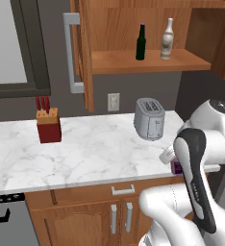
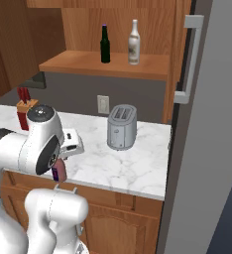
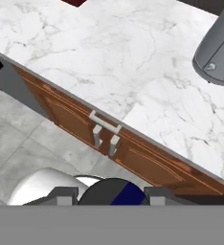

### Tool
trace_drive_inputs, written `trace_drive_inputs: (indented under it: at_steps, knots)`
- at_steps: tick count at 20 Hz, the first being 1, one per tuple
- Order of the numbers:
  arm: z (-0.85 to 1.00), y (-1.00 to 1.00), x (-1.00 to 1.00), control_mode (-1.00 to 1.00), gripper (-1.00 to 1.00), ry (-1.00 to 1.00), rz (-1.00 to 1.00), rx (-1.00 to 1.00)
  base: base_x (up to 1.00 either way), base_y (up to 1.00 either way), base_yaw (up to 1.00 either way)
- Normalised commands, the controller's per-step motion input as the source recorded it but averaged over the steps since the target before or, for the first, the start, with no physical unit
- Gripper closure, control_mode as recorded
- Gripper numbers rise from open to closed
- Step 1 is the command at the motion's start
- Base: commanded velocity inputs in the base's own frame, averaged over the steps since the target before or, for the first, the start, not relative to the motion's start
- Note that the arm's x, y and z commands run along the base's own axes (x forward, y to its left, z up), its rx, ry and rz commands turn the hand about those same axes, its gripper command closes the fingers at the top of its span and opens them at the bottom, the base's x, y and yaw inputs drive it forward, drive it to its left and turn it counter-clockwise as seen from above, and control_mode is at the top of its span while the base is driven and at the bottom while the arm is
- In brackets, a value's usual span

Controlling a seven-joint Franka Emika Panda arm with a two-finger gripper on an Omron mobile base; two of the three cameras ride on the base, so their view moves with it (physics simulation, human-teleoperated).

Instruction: Sort all alcoholic drinks to one cabinet, and non-alcoholic drinks to the other.

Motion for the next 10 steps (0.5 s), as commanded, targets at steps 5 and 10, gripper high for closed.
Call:
trace_drive_inputs:
  at_steps: [5, 10]
  knots:
    - [0.10, 0.00, -0.26, -1.00, 1.00, 0.00, 0.00, 0.00, 0.00, 0.00, 0.00]
    - [0.12, 0.00, -0.08, -1.00, 1.00, 0.00, 0.00, 0.03, 0.00, 0.00, 0.00]
